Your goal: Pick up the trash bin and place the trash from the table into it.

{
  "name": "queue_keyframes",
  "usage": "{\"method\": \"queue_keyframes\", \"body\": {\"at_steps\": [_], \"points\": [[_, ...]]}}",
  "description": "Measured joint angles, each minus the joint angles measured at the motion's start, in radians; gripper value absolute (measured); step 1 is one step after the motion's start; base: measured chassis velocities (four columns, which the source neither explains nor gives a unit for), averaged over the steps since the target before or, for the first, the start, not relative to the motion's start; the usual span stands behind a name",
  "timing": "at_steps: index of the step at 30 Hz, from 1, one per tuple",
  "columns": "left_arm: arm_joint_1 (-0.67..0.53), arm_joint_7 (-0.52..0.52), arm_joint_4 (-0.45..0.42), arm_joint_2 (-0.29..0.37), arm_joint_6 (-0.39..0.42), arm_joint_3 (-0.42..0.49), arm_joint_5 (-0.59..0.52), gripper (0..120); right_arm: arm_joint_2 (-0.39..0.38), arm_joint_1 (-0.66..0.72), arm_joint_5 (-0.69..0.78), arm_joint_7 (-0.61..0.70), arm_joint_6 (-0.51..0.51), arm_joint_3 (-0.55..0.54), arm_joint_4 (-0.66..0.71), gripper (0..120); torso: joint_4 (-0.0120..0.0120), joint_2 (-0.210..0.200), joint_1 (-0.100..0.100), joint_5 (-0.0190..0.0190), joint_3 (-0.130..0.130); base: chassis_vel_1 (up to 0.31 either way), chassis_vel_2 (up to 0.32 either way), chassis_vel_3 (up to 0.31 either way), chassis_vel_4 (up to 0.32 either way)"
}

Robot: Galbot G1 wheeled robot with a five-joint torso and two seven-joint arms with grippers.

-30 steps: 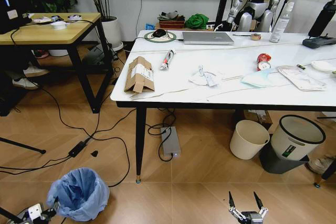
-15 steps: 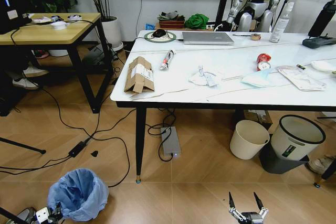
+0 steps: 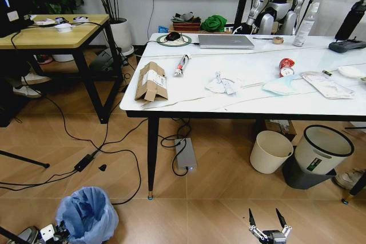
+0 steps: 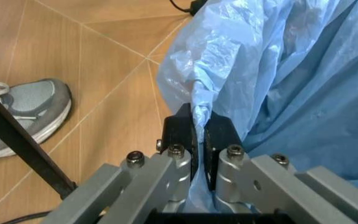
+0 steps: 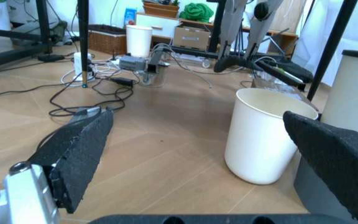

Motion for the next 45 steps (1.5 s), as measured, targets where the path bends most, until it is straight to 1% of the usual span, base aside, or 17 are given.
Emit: {"method": "queue_keyframes", "body": {"at_steps": [2, 7, 9, 13, 16, 17, 19, 25, 28, 30, 31, 35, 36, 39, 41, 44, 45], "points": [[0.007, 0.000, -0.009, -0.001, 0.001, 0.000, -0.003, 0, 0.000, 0.001, 0.000, 0.000, -0.001, 0.000, 0.000, 100, 0.0001, 0.000, 0.000, 0.0000, 0.000, 0.000, 0.000, 0.000, 0.000], [0.056, 0.023, -0.086, -0.008, -0.006, -0.001, -0.019, 0, 0.000, 0.002, -0.005, 0.000, -0.004, 0.000, 0.000, 100, 0.0001, 0.000, 0.000, -0.0001, 0.000, 0.000, 0.000, 0.000, 0.000], [0.065, 0.031, -0.097, -0.009, -0.012, -0.001, -0.021, 0, 0.000, 0.003, -0.006, 0.000, -0.005, 0.000, 0.000, 100, 0.0002, 0.000, 0.000, 0.0000, 0.000, 0.000, 0.000, 0.000, 0.000], [0.119, 0.042, -0.175, -0.011, -0.098, 0.018, -0.031, 0, 0.000, 0.004, -0.009, 0.000, -0.009, -0.001, 0.000, 100, 0.0001, 0.000, 0.000, 0.0005, 0.000, 0.000, 0.000, 0.000, 0.000], [0.142, 0.044, -0.205, -0.012, -0.151, 0.029, -0.021, 0, 0.000, 0.004, -0.012, 0.000, -0.010, -0.002, 0.000, 100, 0.0000, 0.000, 0.000, 0.0003, 0.000, 0.000, 0.000, 0.000, 0.000], [0.142, 0.044, -0.205, -0.012, -0.151, 0.029, -0.021, 0, 0.000, 0.004, -0.012, 0.000, -0.010, -0.002, 0.000, 100, 0.0000, 0.000, 0.000, 0.0003, 0.000, 0.000, 0.000, 0.000, 0.000], [0.152, 0.058, -0.211, -0.010, -0.187, 0.032, -0.004, 0, 0.000, 0.004, -0.013, 0.000, -0.012, -0.003, 0.002, 100, 0.0001, 0.000, 0.000, 0.0002, 0.000, 0.000, 0.000, 0.000, 0.000], [0.195, 0.066, -0.264, -0.012, -0.212, 0.038, 0.002, 0, 0.000, 0.003, -0.015, 0.000, -0.013, -0.003, 0.004, 100, -0.0002, 0.000, 0.000, 0.0003, 0.000, 0.000, 0.000, 0.000, 0.000], [0.266, 0.069, -0.337, -0.013, -0.212, 0.048, 0.006, 0, 0.000, 0.003, -0.015, 0.001, -0.014, -0.003, 0.005, 100, -0.0002, 0.000, 0.000, 0.0003, 0.000, 0.000, 0.000, 0.000, 0.000], [0.289, 0.068, -0.361, -0.013, -0.212, 0.051, 0.007, 0, 0.000, 0.002, -0.016, 0.001, -0.015, -0.003, 0.005, 100, 0.0000, 0.000, 0.000, 0.0003, 0.000, 0.000, 0.000, 0.000, 0.000], [0.339, 0.064, -0.412, -0.013, -0.207, 0.057, 0.006, 0, 0.000, 0.003, -0.016, 0.001, -0.016, -0.002, 0.005, 100, 0.0002, 0.000, 0.000, 0.0003, 0.000, 0.000, 0.000, 0.000, 0.000], [0.442, 0.059, -0.534, -0.013, -0.200, 0.062, -0.001, 0, 0.000, 0.003, -0.023, 0.002, -0.016, -0.003, 0.005, 100, 0.0002, 0.000, 0.000, 0.0004, 0.000, 0.000, 0.000, 0.000, 0.000], [0.442, 0.059, -0.534, -0.013, -0.200, 0.062, -0.001, 0, 0.000, 0.003, -0.023, 0.002, -0.016, -0.003, 0.005, 100, 0.0002, 0.000, 0.000, 0.0004, 0.000, 0.000, 0.000, 0.000, 0.000], [0.480, 0.066, -0.588, -0.012, -0.191, 0.063, -0.009, 0, 0.000, 0.001, -0.026, 0.002, -0.018, -0.006, 0.008, 100, 0.0000, 0.000, 0.000, 0.0004, 0.000, 0.000, 0.000, 0.000, 0.000], [0.521, 0.094, -0.648, -0.008, -0.175, 0.065, -0.056, 0, 0.000, -0.003, -0.027, 0.003, -0.020, -0.007, 0.014, 100, 0.0001, 0.001, 0.001, 0.0002, 0.001, 0.000, 0.000, 0.000, 0.000], [0.544, 0.120, -0.685, -0.003, -0.172, 0.064, -0.076, 0, 0.000, -0.007, -0.028, 0.003, -0.020, -0.004, 0.017, 100, 0.0002, 0.006, 0.002, 0.0003, 0.003, 0.000, 0.000, 0.000, 0.000], [0.561, 0.136, -0.720, 0.003, -0.166, 0.062, -0.088, 0, 0.000, -0.012, -0.028, 0.004, -0.019, 0.001, 0.020, 100, 0.0001, 0.010, 0.004, 0.0001, 0.006, 0.000, 0.000, 0.000, 0.000]]}}
